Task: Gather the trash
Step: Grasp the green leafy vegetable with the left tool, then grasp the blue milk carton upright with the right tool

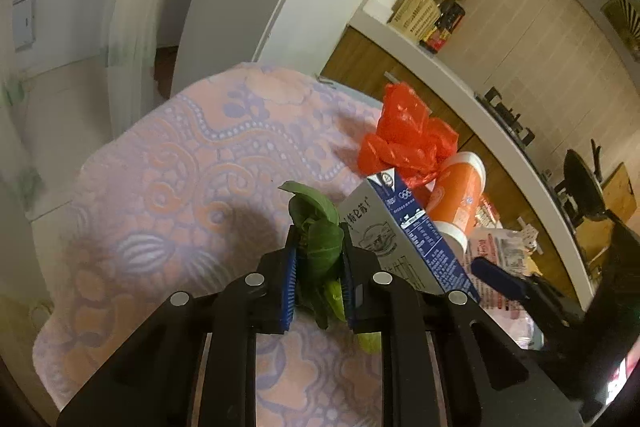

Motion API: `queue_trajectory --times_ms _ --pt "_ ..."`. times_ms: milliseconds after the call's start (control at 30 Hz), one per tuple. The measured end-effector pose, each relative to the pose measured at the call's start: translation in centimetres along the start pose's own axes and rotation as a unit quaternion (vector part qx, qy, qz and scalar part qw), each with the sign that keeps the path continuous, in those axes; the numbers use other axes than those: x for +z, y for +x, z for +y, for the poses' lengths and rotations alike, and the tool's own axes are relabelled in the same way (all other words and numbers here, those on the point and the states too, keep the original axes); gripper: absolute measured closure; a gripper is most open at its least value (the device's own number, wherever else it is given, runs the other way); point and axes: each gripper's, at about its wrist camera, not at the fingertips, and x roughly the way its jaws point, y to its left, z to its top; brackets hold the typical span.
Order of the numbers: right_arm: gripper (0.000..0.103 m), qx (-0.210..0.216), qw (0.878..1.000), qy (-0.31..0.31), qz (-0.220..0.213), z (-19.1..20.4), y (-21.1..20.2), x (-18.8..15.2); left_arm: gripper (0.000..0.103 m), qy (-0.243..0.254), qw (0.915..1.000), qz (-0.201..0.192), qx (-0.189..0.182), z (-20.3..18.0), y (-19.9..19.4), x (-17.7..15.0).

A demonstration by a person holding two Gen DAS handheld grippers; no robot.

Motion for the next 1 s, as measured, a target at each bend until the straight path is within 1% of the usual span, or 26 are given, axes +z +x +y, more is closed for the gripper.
queue_trajectory --times_ms 67,133,167,200,233,367,500,567,700,800,867,1000 --pt "0.040 -0.014 1.000 0.003 0.014 0.0 0.9 0.4 0.087 0.002 1.0000 -0.006 -0.001 0.0 -0.7 0.1" --pt "0.040 -0.006 0.999 0.010 0.033 -0.1 2.0 0.7 0.087 0.004 0.9999 -0.012 -0.002 -0.1 -1.3 0.3" --pt "0.046 -0.002 0.999 0.013 0.041 -0.2 2.5 0.7 0.087 0.004 0.9999 -0.015 -0.004 -0.1 -1.6 0.3" --pt "0.055 0.007 0.998 0.017 0.054 -0.2 3.0 0.7 0.087 0.005 0.9998 -0.017 -0.006 -0.2 -1.8 0.4" --pt "0.065 0.012 0.998 0.023 0.056 -0.3 3.0 0.6 0.087 0.007 0.9998 -0.019 -0.007 -0.3 -2.1 0.4" --pt "0.067 0.022 0.998 0.047 0.030 -0.9 1.5 0.7 0.087 0.014 0.9994 -0.031 -0.008 -0.9 -3.3 0.6" --pt "0.067 0.024 0.997 0.078 -0.014 -2.3 -1.7 1.2 0.087 0.029 0.9982 -0.051 -0.015 -2.6 -5.1 1.0" --pt "0.067 0.020 0.994 0.096 -0.043 -3.5 -4.0 1.4 0.087 0.042 0.9972 -0.059 -0.020 -3.9 -5.7 1.2" --pt "0.067 -0.009 0.989 0.120 -0.091 -6.0 -8.2 1.0 0.087 0.079 0.9932 -0.073 -0.043 -8.1 -6.7 1.6" --pt "0.067 -0.035 0.981 0.149 -0.122 -8.8 -11.5 -0.2 0.087 0.104 0.9897 -0.070 -0.069 -11.7 -6.2 1.7" --pt "0.067 -0.049 0.976 0.165 -0.132 -10.5 -13.0 -1.3 0.087 0.117 0.9874 -0.062 -0.087 -14.1 -5.5 1.4" --pt "0.067 -0.086 0.962 0.216 -0.145 -15.3 -16.0 -4.7 0.087 0.150 0.9802 -0.043 -0.121 -19.7 -3.5 0.3"
